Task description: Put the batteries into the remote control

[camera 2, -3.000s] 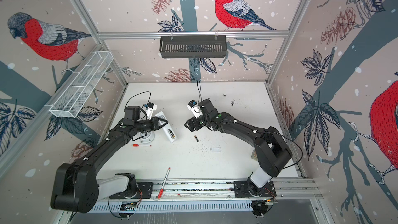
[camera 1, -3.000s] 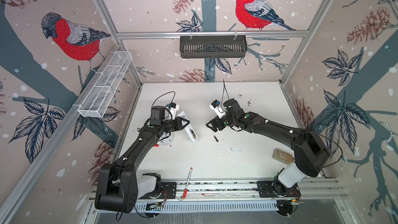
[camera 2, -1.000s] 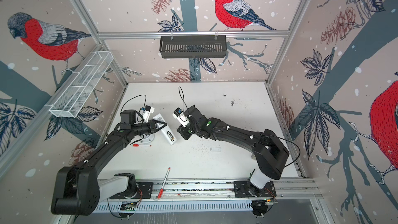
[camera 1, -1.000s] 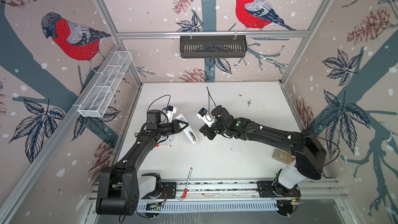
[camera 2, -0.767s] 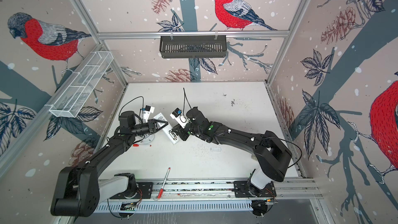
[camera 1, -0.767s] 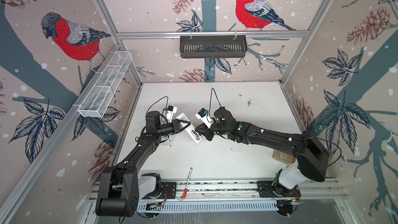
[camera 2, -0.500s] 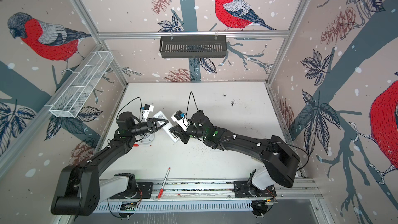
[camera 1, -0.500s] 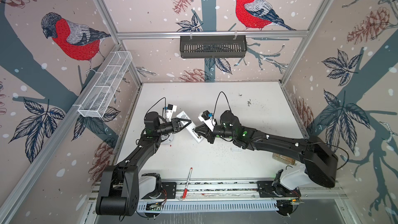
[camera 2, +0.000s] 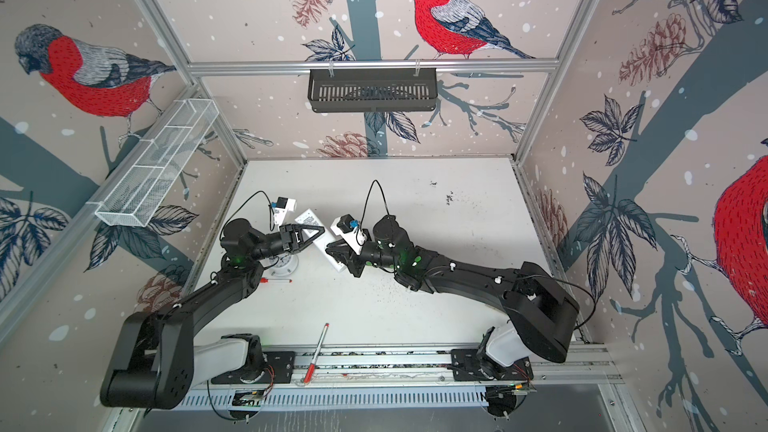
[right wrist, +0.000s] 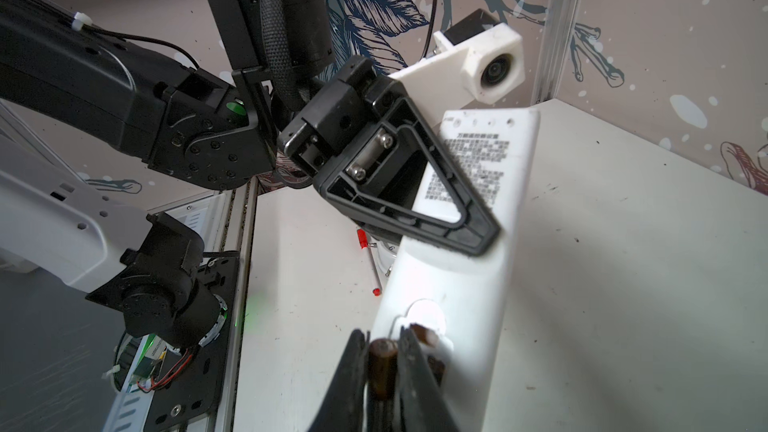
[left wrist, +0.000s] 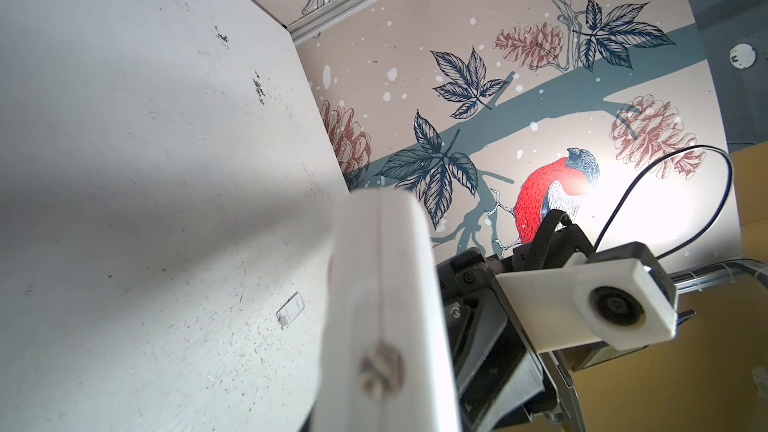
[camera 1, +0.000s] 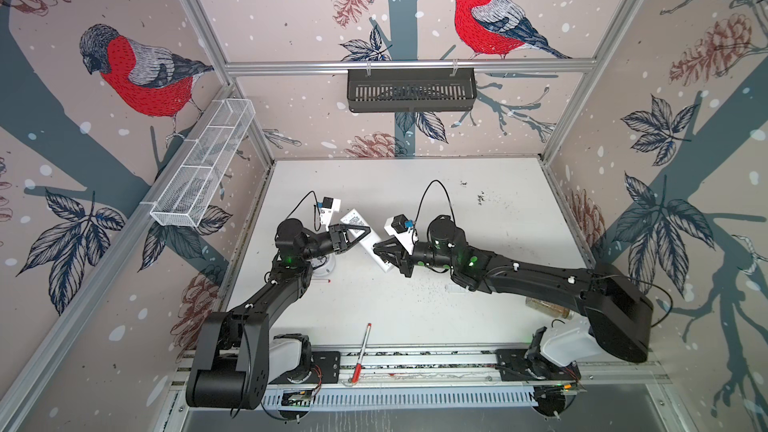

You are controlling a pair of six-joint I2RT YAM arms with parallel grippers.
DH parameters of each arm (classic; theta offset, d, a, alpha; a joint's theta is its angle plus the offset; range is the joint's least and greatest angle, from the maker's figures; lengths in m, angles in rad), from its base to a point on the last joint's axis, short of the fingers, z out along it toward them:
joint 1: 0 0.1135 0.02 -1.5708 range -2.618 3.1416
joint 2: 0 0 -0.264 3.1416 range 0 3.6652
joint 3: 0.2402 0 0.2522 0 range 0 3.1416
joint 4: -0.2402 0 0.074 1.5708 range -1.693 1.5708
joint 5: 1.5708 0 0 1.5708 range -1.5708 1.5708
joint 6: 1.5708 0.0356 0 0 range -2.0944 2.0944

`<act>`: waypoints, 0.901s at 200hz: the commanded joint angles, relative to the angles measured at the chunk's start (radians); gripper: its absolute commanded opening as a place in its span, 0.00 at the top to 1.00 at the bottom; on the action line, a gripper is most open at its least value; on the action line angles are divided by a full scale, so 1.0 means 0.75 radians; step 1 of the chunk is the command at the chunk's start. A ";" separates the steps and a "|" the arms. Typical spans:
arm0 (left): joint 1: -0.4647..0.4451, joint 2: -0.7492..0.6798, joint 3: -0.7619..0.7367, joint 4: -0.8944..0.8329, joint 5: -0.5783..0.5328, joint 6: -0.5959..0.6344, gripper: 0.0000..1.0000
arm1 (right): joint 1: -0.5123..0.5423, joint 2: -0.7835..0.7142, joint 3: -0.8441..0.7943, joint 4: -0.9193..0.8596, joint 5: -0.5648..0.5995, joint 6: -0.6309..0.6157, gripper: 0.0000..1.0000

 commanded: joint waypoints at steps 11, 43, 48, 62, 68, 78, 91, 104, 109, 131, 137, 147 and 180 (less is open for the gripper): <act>-0.004 -0.007 0.002 0.093 0.017 -0.010 1.00 | 0.001 -0.014 -0.003 -0.002 0.010 -0.011 0.75; -0.004 -0.002 0.010 0.070 0.015 0.015 1.00 | -0.002 -0.050 0.000 -0.023 0.037 -0.003 0.62; -0.003 -0.001 0.011 0.063 0.013 0.022 1.00 | -0.005 -0.056 0.002 -0.027 0.036 0.001 0.60; -0.003 -0.004 0.013 0.030 0.012 0.053 1.00 | -0.017 -0.076 0.002 -0.026 0.022 0.029 0.49; -0.002 -0.007 0.013 0.021 0.010 0.064 1.00 | -0.027 -0.082 0.003 -0.026 0.003 0.047 0.43; -0.003 -0.009 0.015 0.001 0.005 0.088 1.00 | -0.052 -0.083 0.015 -0.036 -0.018 0.094 0.32; -0.005 -0.017 0.016 -0.042 0.004 0.127 1.00 | -0.095 -0.074 0.035 -0.050 -0.089 0.165 0.23; -0.003 -0.027 0.017 -0.072 0.005 0.161 1.00 | -0.138 -0.047 0.077 -0.090 -0.156 0.243 0.16; -0.002 -0.032 0.016 -0.082 0.004 0.170 1.00 | -0.157 -0.034 0.093 -0.098 -0.197 0.272 0.14; -0.005 -0.048 0.019 -0.108 0.007 0.203 1.00 | -0.226 0.053 0.189 -0.170 -0.406 0.399 0.01; -0.003 -0.051 0.020 -0.120 0.008 0.211 1.00 | -0.247 0.082 0.223 -0.195 -0.462 0.430 0.00; -0.005 -0.050 0.023 -0.123 0.008 0.215 1.00 | -0.270 0.122 0.249 -0.188 -0.559 0.481 0.00; -0.004 -0.055 0.022 -0.120 0.009 0.215 1.00 | -0.309 0.203 0.280 -0.151 -0.712 0.606 0.00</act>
